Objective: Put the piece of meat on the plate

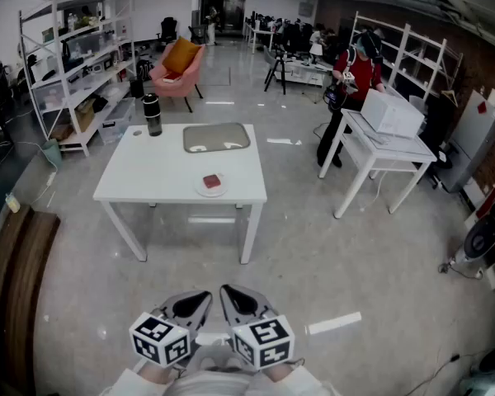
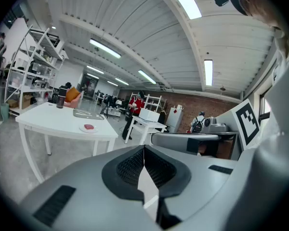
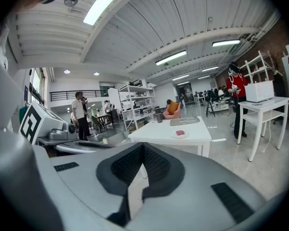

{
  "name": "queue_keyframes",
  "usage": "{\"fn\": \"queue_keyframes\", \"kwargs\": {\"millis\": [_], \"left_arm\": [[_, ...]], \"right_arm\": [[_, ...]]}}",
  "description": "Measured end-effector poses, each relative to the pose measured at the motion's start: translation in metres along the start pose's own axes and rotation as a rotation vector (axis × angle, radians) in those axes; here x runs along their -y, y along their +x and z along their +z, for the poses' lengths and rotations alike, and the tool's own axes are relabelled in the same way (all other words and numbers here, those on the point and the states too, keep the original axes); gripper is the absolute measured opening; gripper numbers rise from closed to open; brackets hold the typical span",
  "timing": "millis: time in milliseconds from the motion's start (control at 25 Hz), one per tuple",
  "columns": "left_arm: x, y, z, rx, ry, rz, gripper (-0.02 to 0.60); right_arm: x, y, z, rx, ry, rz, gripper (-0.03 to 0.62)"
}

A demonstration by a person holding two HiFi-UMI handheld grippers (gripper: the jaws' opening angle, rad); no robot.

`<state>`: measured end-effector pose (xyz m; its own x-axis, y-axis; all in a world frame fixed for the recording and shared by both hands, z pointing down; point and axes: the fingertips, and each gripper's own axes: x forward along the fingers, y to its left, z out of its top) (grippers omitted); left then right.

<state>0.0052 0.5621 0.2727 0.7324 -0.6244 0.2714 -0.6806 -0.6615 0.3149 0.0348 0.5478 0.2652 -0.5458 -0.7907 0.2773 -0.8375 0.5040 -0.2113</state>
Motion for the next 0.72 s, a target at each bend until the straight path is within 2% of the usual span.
{"fn": "queue_keyframes", "kwargs": {"millis": [120, 320, 520, 600, 720], "left_arm": [[-0.003, 0.007, -0.001, 0.001, -0.003, -0.003, 0.009], [0.005, 0.009, -0.008, -0.007, -0.056, -0.046, 0.009], [0.007, 0.009, -0.010, -0.020, -0.051, -0.039, 0.011], [0.009, 0.011, -0.012, -0.024, -0.058, -0.045, 0.011], [0.014, 0.015, -0.016, -0.018, -0.074, -0.056, 0.009]], "right_arm": [[0.003, 0.005, 0.004, 0.012, -0.009, -0.002, 0.014], [0.009, 0.001, -0.006, -0.006, 0.011, -0.014, 0.014], [0.007, -0.003, -0.011, -0.010, 0.033, -0.011, 0.014], [0.006, -0.005, -0.013, -0.005, 0.049, 0.014, 0.015], [0.000, -0.009, -0.018, 0.001, 0.111, 0.106, 0.015]]}}
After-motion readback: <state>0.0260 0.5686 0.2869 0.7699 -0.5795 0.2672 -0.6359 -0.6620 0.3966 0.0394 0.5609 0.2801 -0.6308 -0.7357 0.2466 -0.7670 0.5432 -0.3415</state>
